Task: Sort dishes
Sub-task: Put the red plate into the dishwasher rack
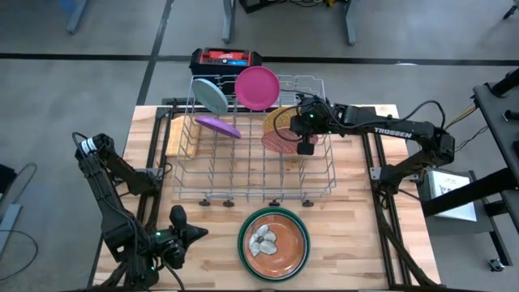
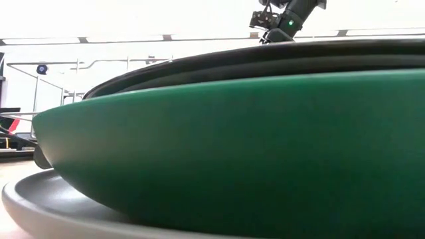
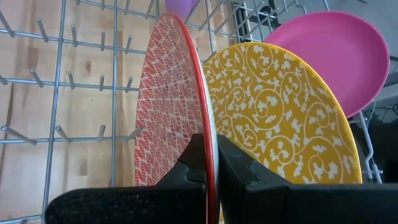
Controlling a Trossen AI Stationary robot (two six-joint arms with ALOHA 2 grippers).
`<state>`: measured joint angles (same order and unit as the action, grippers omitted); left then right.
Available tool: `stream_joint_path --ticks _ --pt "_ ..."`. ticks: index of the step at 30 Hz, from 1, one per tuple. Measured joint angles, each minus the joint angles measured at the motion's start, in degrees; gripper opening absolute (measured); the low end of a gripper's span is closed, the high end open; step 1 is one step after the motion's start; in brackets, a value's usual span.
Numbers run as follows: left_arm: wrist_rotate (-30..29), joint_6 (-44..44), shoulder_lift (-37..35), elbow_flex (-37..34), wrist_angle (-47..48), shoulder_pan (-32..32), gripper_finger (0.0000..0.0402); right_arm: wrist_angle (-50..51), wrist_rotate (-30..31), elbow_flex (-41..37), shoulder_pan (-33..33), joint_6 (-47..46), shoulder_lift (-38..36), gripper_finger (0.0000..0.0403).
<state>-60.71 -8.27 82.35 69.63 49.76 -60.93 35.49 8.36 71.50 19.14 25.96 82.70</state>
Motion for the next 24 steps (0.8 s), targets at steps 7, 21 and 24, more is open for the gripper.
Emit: stream_joint_path --ticks 7,21,24 --pt "0.0 -0.2 0.0 0.0 0.0 0.0 0.0000 0.0 0.2 0.0 0.0 -0.8 0.0 0.0016" --pt "0.0 -0.2 0.0 0.0 0.0 0.0 0.0000 0.0 0.8 0.0 0.1 -1.5 0.0 0.0034" --pt "0.0 -0.3 0.0 0.0 0.0 0.0 0.0000 0.0 0.9 0.0 0.1 -1.5 0.0 0.0033"
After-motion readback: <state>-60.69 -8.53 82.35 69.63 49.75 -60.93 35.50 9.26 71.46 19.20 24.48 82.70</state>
